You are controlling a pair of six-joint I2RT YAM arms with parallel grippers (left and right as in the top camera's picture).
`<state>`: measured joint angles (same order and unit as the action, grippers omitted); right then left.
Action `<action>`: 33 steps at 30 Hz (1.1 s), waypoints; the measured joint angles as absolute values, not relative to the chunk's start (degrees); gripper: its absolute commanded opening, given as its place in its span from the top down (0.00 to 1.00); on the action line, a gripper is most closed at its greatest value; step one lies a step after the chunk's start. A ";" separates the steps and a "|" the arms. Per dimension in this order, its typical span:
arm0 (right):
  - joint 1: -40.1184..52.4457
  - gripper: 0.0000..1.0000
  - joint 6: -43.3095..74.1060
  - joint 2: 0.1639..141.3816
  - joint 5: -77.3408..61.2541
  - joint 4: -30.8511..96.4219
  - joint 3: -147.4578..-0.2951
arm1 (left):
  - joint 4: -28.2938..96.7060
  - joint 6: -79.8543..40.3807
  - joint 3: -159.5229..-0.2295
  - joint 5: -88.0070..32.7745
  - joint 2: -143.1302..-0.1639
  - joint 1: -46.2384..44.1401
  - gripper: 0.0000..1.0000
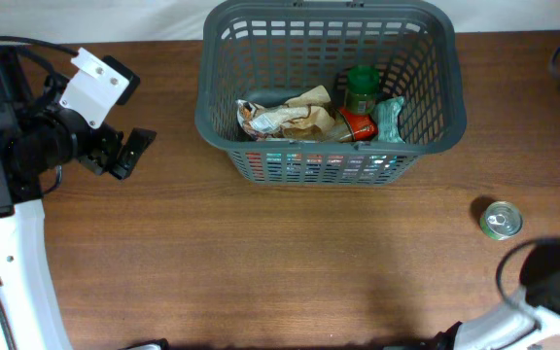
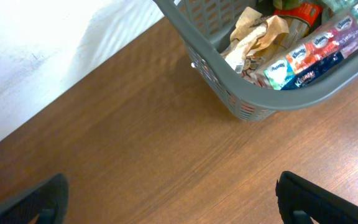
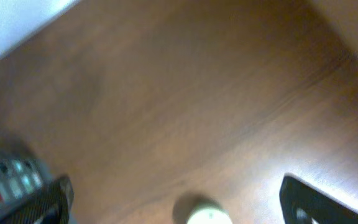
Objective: Pack container
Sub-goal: 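Move the right gripper above the silver tin can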
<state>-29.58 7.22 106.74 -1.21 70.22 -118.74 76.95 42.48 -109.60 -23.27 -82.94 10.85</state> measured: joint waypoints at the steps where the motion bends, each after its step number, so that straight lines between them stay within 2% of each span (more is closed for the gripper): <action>1: -29.23 0.00 7.20 104.09 -1.37 66.59 -112.75 | 76.93 42.46 -109.60 -23.27 -82.94 10.85 0.01; 5: -28.12 0.01 7.01 92.44 -1.76 54.81 -86.96 | 76.93 42.46 -109.60 -23.27 -82.94 10.85 0.01; 11: -28.12 0.01 8.69 83.61 -1.65 44.12 -63.20 | 76.93 42.46 -109.60 -23.27 -82.94 10.85 0.01; 18: -28.12 0.01 11.51 83.53 0.01 40.40 -54.02 | 76.95 42.46 -109.60 -23.27 -82.94 10.85 0.01; 33: -28.12 0.01 17.76 83.50 8.14 34.59 -48.31 | 76.95 42.46 -109.60 -23.27 -82.94 10.85 0.01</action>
<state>-28.12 17.76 83.50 8.14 34.59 -48.31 76.95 42.46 -109.60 -23.27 -82.94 10.85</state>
